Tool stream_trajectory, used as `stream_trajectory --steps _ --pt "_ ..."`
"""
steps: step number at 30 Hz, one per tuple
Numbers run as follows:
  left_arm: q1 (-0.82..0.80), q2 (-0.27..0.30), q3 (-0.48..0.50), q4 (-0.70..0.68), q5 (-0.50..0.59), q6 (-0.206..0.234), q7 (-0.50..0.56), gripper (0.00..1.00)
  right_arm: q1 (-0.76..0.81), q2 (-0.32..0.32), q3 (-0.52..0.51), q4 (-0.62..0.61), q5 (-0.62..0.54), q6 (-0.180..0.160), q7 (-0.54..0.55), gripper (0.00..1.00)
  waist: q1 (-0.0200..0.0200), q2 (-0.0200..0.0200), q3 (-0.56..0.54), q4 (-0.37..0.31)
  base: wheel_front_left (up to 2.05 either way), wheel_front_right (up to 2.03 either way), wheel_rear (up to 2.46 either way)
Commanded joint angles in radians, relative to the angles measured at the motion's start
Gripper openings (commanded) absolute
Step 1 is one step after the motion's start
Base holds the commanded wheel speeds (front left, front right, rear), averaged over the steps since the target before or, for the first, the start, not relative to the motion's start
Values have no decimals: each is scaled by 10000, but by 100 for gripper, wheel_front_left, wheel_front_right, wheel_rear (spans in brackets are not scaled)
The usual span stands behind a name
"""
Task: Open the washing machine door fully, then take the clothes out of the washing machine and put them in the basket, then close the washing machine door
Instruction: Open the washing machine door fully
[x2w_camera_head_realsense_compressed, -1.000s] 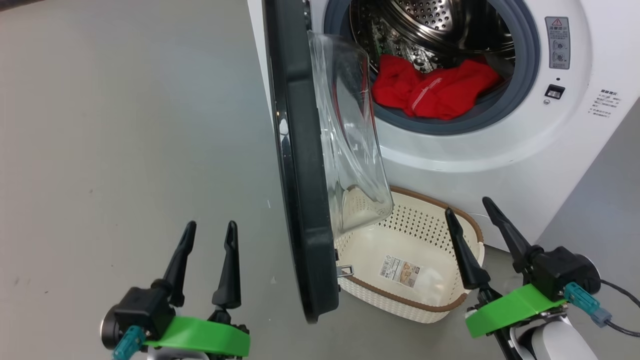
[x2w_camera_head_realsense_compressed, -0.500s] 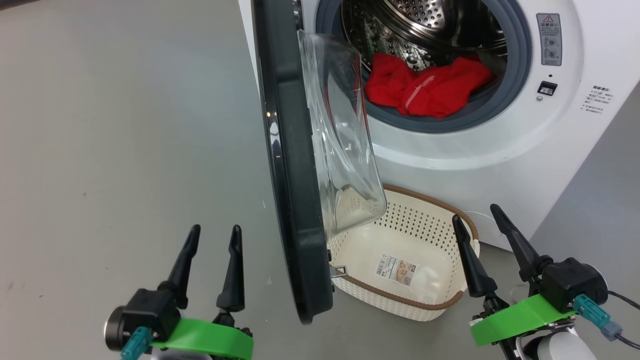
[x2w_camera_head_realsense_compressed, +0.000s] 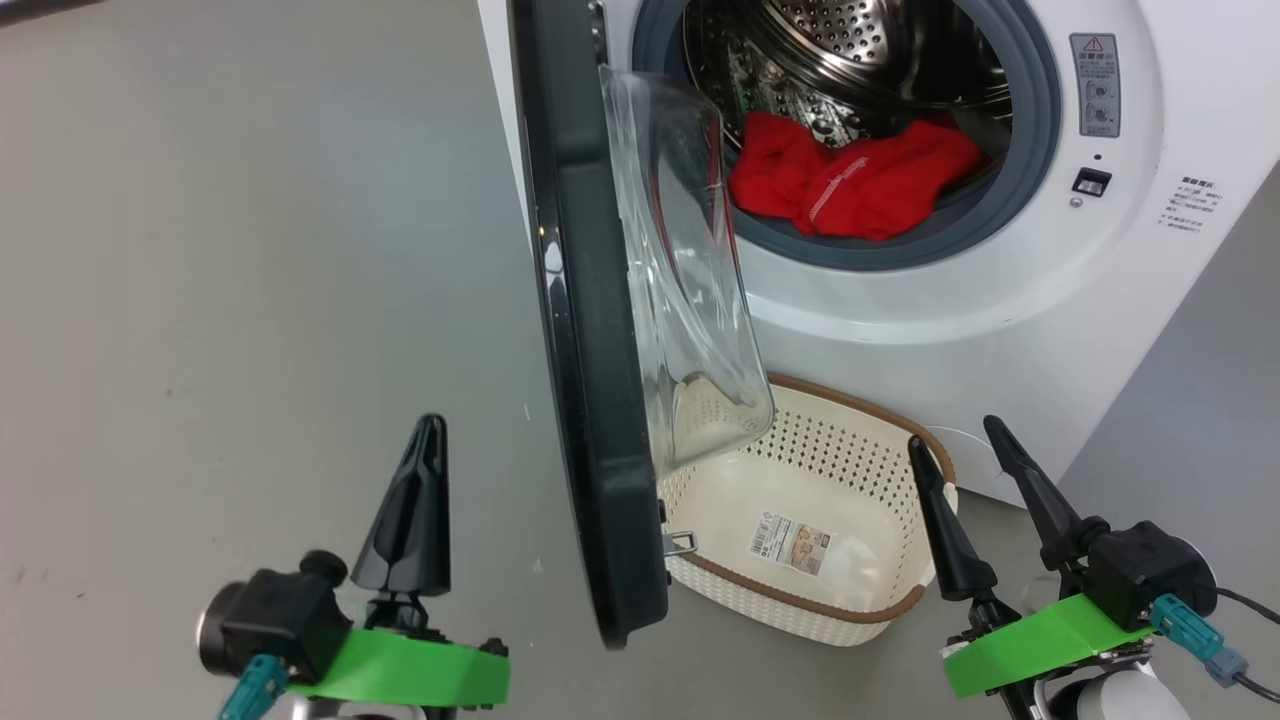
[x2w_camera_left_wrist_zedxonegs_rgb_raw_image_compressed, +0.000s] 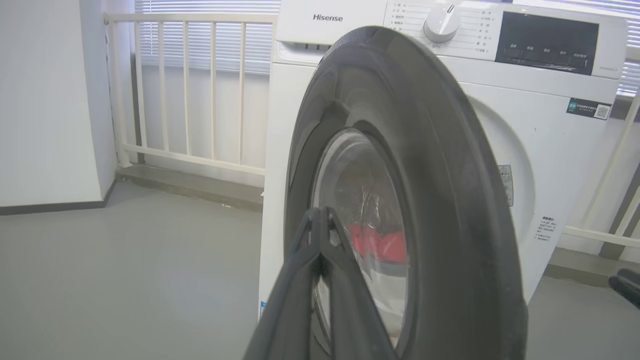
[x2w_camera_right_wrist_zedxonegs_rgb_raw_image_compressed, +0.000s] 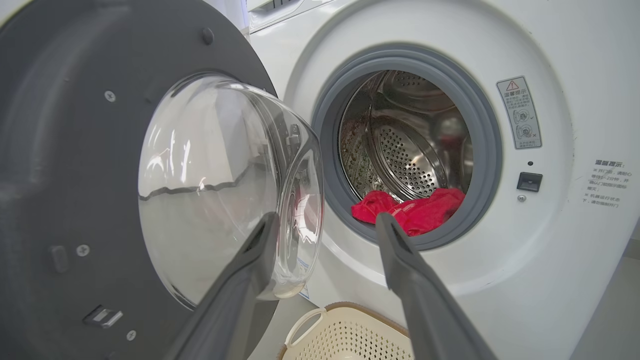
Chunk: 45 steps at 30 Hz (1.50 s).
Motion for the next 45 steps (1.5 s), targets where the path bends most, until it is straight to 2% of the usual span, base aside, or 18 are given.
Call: stream_trajectory --steps 1,8,13,21,32,40,45 --pt "-412 52 375 -555 189 -59 -78 0 -142 20 177 -246 78 62 -62 100 0 0 7 -16 0 0 0" --pt "-699 112 189 -2234 616 -52 -75 0 -167 20 125 -214 82 62 -62 100 0 0 41 -67 0 0 0" --pt "-1039 133 -273 -3349 812 -217 194 0 -198 20 119 -231 99 62 -62 100 0 0 114 -91 0 0 0" --pt "-1313 109 -1382 -4022 859 -560 948 0 -284 20 135 -183 171 62 -62 100 0 0 151 -202 0 0 0" --pt "-1112 61 -2732 -3065 339 -762 1755 0 -357 20 127 -174 228 62 -62 100 0 0 229 -292 0 0 0" --pt "-1041 46 -3059 -1429 121 -678 1598 0 -411 20 188 -167 261 62 -63 100 0 0 269 -340 0 0 0" --pt "-1084 69 -2968 -480 133 -447 1591 0 -399 20 211 -177 296 62 -63 100 0 0 267 -387 0 0 0"
